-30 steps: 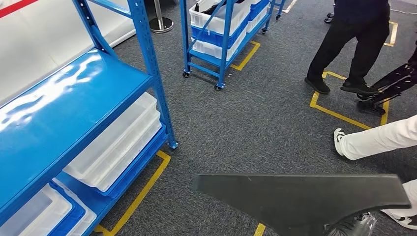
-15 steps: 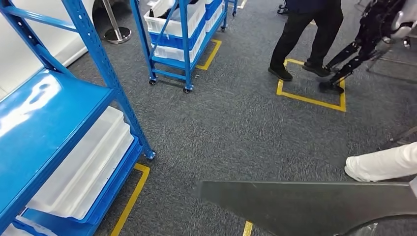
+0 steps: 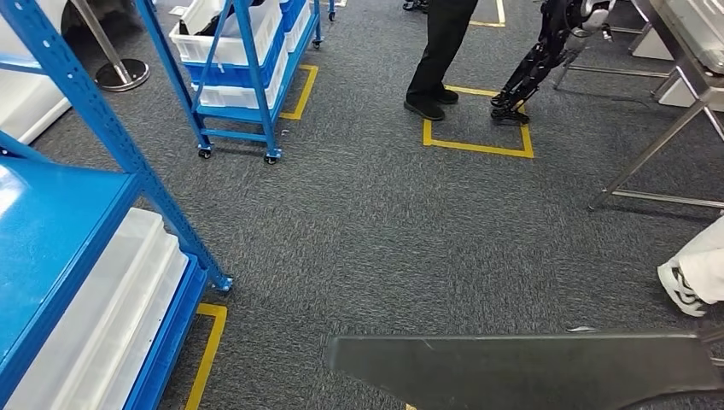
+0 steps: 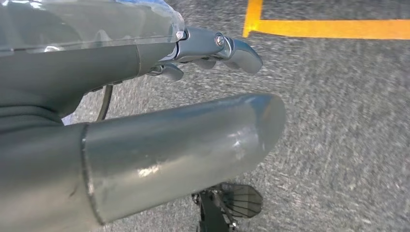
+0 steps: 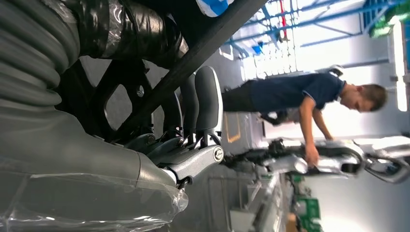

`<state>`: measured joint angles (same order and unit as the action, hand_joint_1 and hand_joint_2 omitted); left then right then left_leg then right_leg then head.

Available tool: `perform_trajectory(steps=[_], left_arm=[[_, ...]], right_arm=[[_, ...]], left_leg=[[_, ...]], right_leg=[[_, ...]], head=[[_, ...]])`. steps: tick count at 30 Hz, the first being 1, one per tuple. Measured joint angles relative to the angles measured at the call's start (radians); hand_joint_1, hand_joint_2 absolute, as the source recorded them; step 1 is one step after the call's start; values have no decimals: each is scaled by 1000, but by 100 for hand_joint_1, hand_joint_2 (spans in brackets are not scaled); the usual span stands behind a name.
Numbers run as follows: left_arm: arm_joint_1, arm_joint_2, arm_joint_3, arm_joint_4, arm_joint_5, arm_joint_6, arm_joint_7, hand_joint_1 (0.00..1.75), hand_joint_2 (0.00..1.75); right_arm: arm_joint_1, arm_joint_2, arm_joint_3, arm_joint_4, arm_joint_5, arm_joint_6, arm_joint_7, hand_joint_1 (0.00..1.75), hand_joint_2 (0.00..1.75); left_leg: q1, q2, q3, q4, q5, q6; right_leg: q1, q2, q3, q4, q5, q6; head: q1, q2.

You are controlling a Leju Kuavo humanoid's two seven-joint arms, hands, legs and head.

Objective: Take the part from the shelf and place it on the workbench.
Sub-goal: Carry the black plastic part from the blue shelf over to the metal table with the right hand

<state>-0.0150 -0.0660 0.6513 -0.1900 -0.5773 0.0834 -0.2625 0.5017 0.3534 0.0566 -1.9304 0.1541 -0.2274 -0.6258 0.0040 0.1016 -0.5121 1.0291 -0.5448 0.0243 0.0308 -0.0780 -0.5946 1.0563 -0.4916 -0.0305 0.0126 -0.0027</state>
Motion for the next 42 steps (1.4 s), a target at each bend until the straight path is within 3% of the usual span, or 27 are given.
perform_trajectory(steps=[2, 3, 5, 7, 9, 10, 12, 13, 14, 16, 18, 20, 22, 24, 25, 27, 29, 31, 33, 34, 36, 37, 39, 40, 41, 42], left_arm=[[-1, -3, 0, 0, -4, 1, 2, 0, 0], [-3, -5, 0, 0, -8, 2, 1, 0, 0], [-6, -9, 0, 0, -17, 5, -2, 0, 0], [-5, -12, 0, 0, -29, 9, -5, 0, 0], [0, -14, 0, 0, -37, 13, -4, 0, 0], [2, -14, 0, 0, -38, 15, -4, 0, 0], [3, -15, 0, 0, -41, 18, -4, 0, 0], [3, -17, 0, 0, -44, 19, -4, 0, 0], [2, -19, 0, 0, -47, 20, -4, 0, 0], [1, -24, 0, 0, -54, 22, -4, 0, 0], [-2, -29, 0, 0, -62, 26, -4, 0, 0], [-3, -35, 0, 0, -69, 31, -6, 0, 0], [-1, -39, 1, 0, -75, 35, -7, 0, 0], [2, -42, 1, 0, -80, 37, -7, 0, 0], [3, -43, 1, 0, -83, 37, -7, 0, 0], [0, -47, 0, 0, -91, 38, -7, 0, 0], [-3, -54, 0, 0, -98, 39, -7, 0, 0], [-4, -59, 0, 0, -104, 39, -8, 0, 0], [-6, -62, 1, -1, -107, 39, -8, 0, 0], [-8, -62, 1, -1, -107, 38, -8, 0, 0], [-9, -60, 1, -2, -106, 36, -9, 0, 0], [-9, -58, 1, -2, -104, 35, -10, 0, 0], [-4, -51, 4, -2, -100, 33, -11, 0, 0], [-2, -47, 5, -2, -98, 33, -11, 0, 0], [-1, -43, 6, -2, -97, 32, -11, 0, 0], [0, -40, 7, -2, -96, 31, -11, 0, 0]], right_arm=[[4, 0, -1, -4, -2, 5, 1, 129, 175], [10, 0, -3, -9, -5, 8, 2, 129, 175], [26, 0, -7, -22, -18, 14, 4, 129, 175], [38, 1, -15, -33, -35, 26, 7, 129, 175], [50, 1, -27, -39, -48, 37, 9, 129, 175], [57, 1, -33, -42, -50, 40, 9, 129, 175], [65, 1, -43, -45, -52, 45, 10, 129, 175], [67, 1, -48, -46, -53, 46, 10, 129, 175], [69, 1, -52, -47, -54, 48, 10, 129, 175], [77, 0, -63, -53, -62, 52, 9, 129, 175], [90, 0, -79, -61, -74, 63, 8, 129, 175], [100, 0, -98, -69, -85, 77, 8, 129, 175], [104, 0, -113, -77, -94, 89, 8, 129, 175], [107, 0, -125, -80, -100, 98, 8, 129, 175], [109, 0, -131, -80, -102, 101, 8, 129, 175], [113, 0, -143, -82, -104, 102, 9, 129, 175], [115, 0, -151, -90, -106, 102, 10, 129, 175], [116, 0, -155, -98, -106, 101, 10, 129, 175], [117, 0, -155, -101, -106, 101, 10, 129, 175], [118, 0, -155, -102, -103, 100, 11, 129, 175], [112, 0, -154, -100, -94, 101, 11, 129, 175], [106, 0, -151, -99, -88, 99, 11, 129, 175], [95, 1, -142, -92, -75, 95, 12, 129, 175], [92, 1, -137, -88, -70, 92, 12, 129, 175], [91, 1, -133, -84, -66, 90, 12, 129, 175], [89, 1, -130, -80, -65, 88, 12, 129, 175]], left_leg=[[0, 23, 7, -9, 0, -7], [1, 25, 13, -13, -2, -11], [0, -18, 8, 18, -29, -18], [5, -78, -42, 127, -87, -23], [11, -94, -97, 228, -116, -30], [14, -95, -105, 234, -102, -35], [23, -106, -75, 147, -30, -46], [27, -130, -51, 91, -4, -53], [30, -152, -35, 49, 10, -53], [27, -175, -25, 25, 5, -43], [25, -152, -26, 25, 8, -25], [25, -128, -26, 23, 12, -13], [19, -101, -27, 22, 12, -6], [11, -70, -28, 22, 10, -1], [8, -55, -27, 22, 8, 0], [4, -30, -21, 21, 2, 2], [2, -8, -12, 17, -3, 1], [2, 15, -4, 9, -6, -3], [2, 36, 5, -1, -7, -10], [2, 24, 8, 1, -10, -13], [3, -38, -9, 50, -40, -19], [5, -73, -34, 105, -68, -23], [9, -96, -102, 228, -117, -31], [11, -98, -125, 262, -120, -35], [13, -99, -128, 255, -98, -41], [17, -104, -112, 209, -59, -46]], right_leg=[[6, 14, 2, -15, 3, -11], [1, 27, 9, -28, 10, -14], [-11, 49, 31, -64, 26, -17], [-18, 73, 43, -81, 33, -19], [-21, 102, 41, -76, 32, -17], [-24, 119, 40, -70, 29, -13], [-33, 151, 36, -50, 19, 1], [-36, 165, 31, -35, 11, 11], [-38, 178, 24, -19, 4, 19], [-40, 200, 7, 1, -2, 32], [-44, 215, -2, 5, 0, 38], [-43, 176, -21, 41, -22, 43], [-40, 111, -77, 152, -80, 47], [-40, 87, -135, 264, -121, 46], [-38, 84, -143, 278, -117, 42], [-27, 74, -98, 195, -60, 25], [-5, 24, -25, 62, -13, 1], [12, -7, 5, 1, -6, -16], [12, 17, 9, -16, 2, -26], [7, 30, 16, -31, 10, -27], [-5, 54, 34, -60, 24, -27], [-7, 66, 37, -64, 25, -26], [-11, 95, 37, -62, 24, -27], [-13, 112, 37, -59, 22, -24], [-16, 128, 37, -53, 19, -20], [-21, 144, 37, -45, 14, -13]], head=[[0, 0], [0, 0], [0, 0], [0, 0], [0, 0], [0, 0], [0, 0], [-1, 0], [-1, 0], [-1, 0], [-1, 0], [0, 0], [2, 0], [2, 0], [2, 0], [2, 0], [2, 0], [2, 0], [2, 0], [2, 0], [1, 0], [1, 0], [1, 0], [1, 0], [1, 0], [1, 0]])
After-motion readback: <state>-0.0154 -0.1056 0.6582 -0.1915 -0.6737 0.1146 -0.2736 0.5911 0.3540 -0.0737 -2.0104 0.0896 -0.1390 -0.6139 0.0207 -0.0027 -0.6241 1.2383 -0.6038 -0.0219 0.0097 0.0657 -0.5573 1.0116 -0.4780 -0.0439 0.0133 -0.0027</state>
